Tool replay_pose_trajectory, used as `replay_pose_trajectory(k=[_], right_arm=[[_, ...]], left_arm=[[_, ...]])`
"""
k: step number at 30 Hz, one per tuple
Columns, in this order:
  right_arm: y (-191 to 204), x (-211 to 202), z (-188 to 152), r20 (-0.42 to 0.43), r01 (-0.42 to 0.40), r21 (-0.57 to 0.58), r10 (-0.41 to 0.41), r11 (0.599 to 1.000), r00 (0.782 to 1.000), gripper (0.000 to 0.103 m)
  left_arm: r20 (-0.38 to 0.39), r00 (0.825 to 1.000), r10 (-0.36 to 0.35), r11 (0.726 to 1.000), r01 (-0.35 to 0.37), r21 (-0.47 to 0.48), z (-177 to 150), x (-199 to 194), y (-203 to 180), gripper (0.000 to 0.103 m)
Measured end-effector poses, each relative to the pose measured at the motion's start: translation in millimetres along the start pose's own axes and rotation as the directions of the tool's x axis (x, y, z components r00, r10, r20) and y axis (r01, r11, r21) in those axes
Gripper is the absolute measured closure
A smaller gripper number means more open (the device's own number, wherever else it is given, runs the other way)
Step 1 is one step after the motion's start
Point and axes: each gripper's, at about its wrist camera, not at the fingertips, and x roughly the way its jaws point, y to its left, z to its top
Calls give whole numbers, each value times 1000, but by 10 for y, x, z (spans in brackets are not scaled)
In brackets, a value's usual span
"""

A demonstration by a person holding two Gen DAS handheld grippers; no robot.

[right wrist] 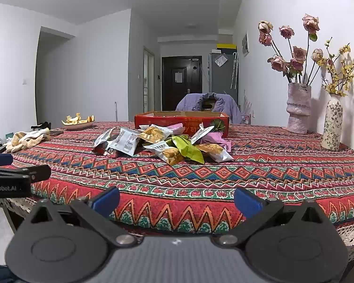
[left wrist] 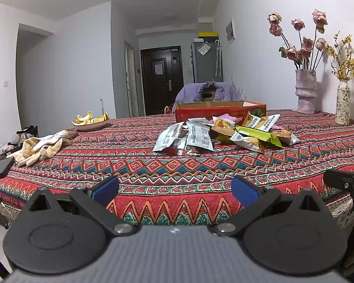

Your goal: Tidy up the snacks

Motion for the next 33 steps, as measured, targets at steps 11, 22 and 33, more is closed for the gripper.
replay_pose_trajectory(k=[11,22,33], right_arm=[[3,13,0,4,-8,-12,8,1000,1000,0],[26,25,-4,5,-12,-19,13,1000,1000,0],[16,17,-34,6,-12,-4,12,1000,1000,0]], left_arm=[[6,1000,-3,1000,3,1,8,-7,2,0],[7,1000,-6,1000,6,9,4,-17,-14,0],[1,1000,-5,1000,5,12,-7,-16,-29,0]])
